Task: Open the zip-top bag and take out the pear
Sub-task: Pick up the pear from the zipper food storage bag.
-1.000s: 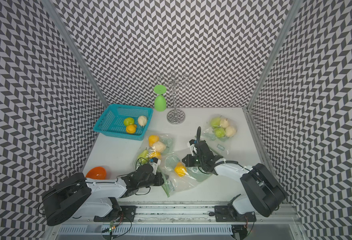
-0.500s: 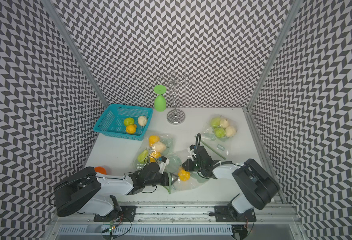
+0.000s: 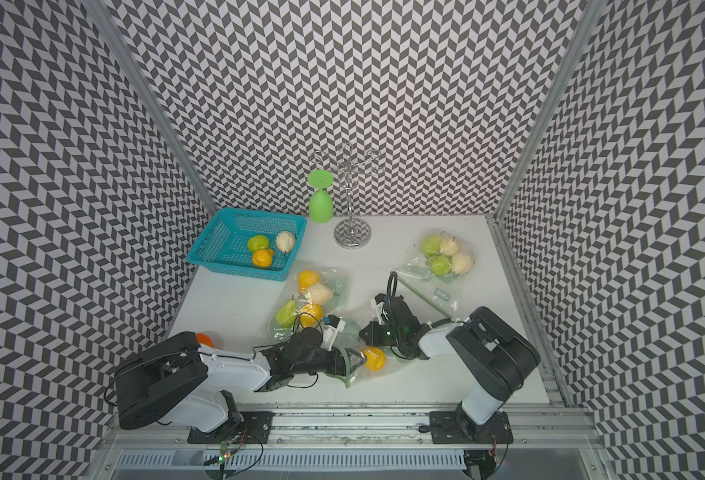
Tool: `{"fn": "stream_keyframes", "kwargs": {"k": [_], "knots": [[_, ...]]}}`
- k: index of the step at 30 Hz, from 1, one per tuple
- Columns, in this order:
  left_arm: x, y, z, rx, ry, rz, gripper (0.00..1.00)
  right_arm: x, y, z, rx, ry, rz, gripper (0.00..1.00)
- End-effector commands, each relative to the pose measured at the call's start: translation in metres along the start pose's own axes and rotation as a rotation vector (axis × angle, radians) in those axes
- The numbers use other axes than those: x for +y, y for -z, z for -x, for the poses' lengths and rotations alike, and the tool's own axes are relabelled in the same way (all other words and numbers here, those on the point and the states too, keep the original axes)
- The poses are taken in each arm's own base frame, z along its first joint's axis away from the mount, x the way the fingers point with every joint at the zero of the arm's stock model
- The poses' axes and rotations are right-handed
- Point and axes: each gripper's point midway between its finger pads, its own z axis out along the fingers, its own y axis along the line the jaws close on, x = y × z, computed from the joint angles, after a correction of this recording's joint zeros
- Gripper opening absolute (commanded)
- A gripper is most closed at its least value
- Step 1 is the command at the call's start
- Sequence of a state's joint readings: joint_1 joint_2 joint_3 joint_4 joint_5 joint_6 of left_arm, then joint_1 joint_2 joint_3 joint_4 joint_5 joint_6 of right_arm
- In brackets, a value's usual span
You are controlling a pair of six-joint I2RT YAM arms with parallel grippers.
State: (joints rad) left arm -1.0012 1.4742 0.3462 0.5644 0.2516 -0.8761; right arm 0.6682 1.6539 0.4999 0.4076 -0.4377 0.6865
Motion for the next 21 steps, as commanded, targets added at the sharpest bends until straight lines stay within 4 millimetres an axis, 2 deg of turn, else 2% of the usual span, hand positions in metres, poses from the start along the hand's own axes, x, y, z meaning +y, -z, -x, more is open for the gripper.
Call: {"fn": "stream_keyframes", "kwargs": {"k": [1,12,15,17,21], "knots": [[-0.024,-0.004,0.005,-0.008,-0.019,-0.065,0.90,-0.010,-0.005,-0.013,0.036,-0.028,-0.027,0.00],[-0.025,-0.032,-0.004,0.075,-0.030,-0.032,0.92,-0.010,-0.010,-0.016,0.040,-0.041,-0.017,0.00],[-0.015,-0.043,-0.007,0.112,-0.040,0.040,0.91,-0.006,-0.008,-0.015,0.035,-0.042,-0.003,0.00],[-0.008,-0.048,-0.007,0.121,-0.051,0.081,0.89,-0.005,-0.007,-0.016,0.034,-0.042,-0.002,0.00],[0.004,-0.054,-0.012,0.141,-0.073,0.134,0.76,-0.003,-0.003,-0.016,0.029,-0.040,0.004,0.00]]}}
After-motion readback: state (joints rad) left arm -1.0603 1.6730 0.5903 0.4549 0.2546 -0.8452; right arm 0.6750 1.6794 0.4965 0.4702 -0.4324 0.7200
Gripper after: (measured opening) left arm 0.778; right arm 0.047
